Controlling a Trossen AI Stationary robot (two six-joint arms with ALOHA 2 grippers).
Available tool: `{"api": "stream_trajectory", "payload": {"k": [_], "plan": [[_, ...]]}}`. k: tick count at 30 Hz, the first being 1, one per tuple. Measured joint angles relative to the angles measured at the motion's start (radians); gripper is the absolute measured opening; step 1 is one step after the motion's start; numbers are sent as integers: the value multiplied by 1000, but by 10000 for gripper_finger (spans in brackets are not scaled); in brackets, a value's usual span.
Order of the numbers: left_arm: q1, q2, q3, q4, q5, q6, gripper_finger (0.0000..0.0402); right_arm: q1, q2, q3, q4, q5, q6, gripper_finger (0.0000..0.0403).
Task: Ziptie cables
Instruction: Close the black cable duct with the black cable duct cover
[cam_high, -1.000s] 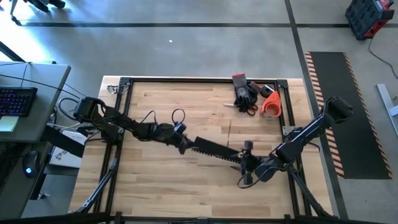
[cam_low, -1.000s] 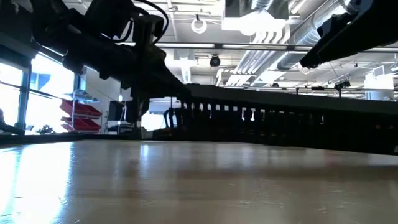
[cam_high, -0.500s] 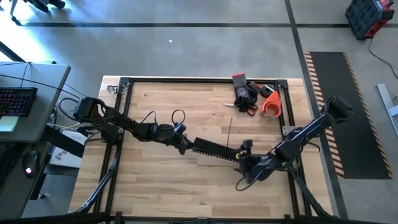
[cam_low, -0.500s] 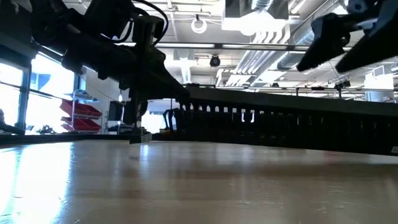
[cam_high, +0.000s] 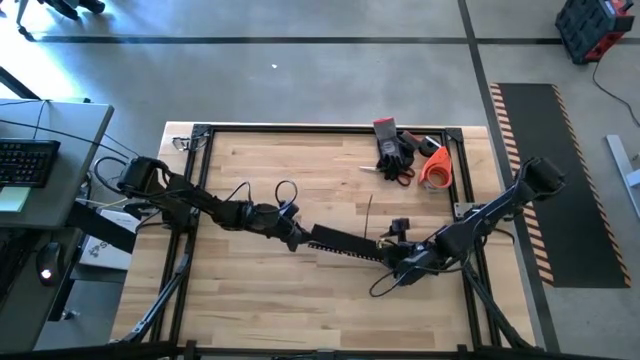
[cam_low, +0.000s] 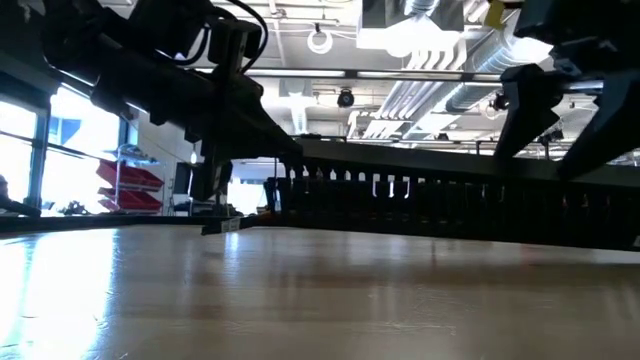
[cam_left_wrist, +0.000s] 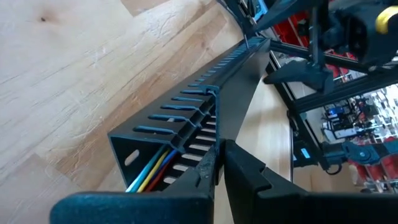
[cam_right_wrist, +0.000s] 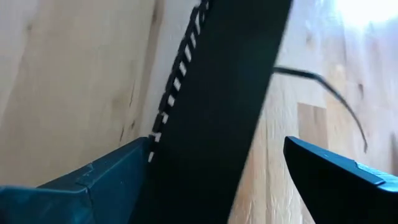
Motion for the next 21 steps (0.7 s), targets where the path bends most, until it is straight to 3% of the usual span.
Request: {"api": "stream_trajectory", "payload": {"k": [7, 16, 21], "plan": [[-4, 0, 0, -1, -19, -10, 0, -5, 101, 0, 33, -45, -36, 358], [-18, 0, 0, 1, -17, -16, 0, -5, 180, 0, 11, -7, 55, 356], [-39, 0, 0, 10, -15, -28, 0, -28, 178, 0, 9, -28, 144, 314]]}}
